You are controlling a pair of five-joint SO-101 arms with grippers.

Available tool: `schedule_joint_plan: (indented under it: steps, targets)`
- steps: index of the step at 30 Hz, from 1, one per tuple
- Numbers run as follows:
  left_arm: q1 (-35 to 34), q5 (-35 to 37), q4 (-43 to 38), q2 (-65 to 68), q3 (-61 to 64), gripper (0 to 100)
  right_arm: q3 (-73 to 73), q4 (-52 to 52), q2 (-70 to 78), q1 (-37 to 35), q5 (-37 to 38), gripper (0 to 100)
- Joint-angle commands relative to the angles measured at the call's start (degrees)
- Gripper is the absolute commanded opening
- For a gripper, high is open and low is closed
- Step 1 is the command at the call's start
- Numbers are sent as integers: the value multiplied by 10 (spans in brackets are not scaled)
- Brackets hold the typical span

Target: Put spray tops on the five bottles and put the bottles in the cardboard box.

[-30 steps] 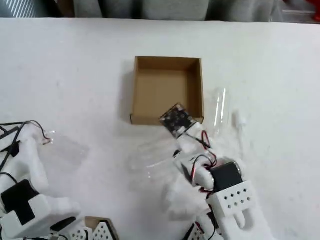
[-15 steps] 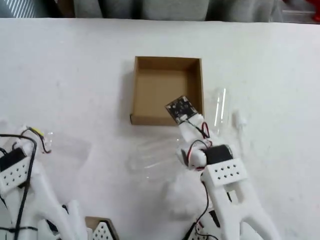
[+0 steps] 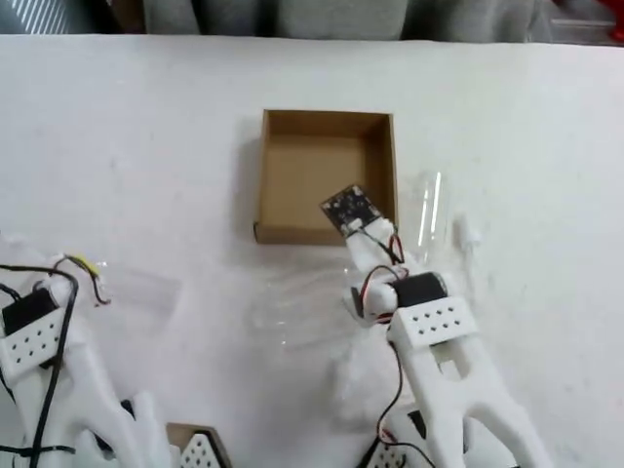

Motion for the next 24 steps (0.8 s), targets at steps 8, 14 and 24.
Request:
schedule_joint_plan:
  steps: [8,14,24]
  targets:
    - [-17,39,-61,0,-12,222,-25,-9,0,22,-4,15]
    - [-8,27,12,53,-124,186,-24,-9,0,22,-4,15]
    - [-7,27,113,308,-329,248,-18,-21,0,22,-4,15]
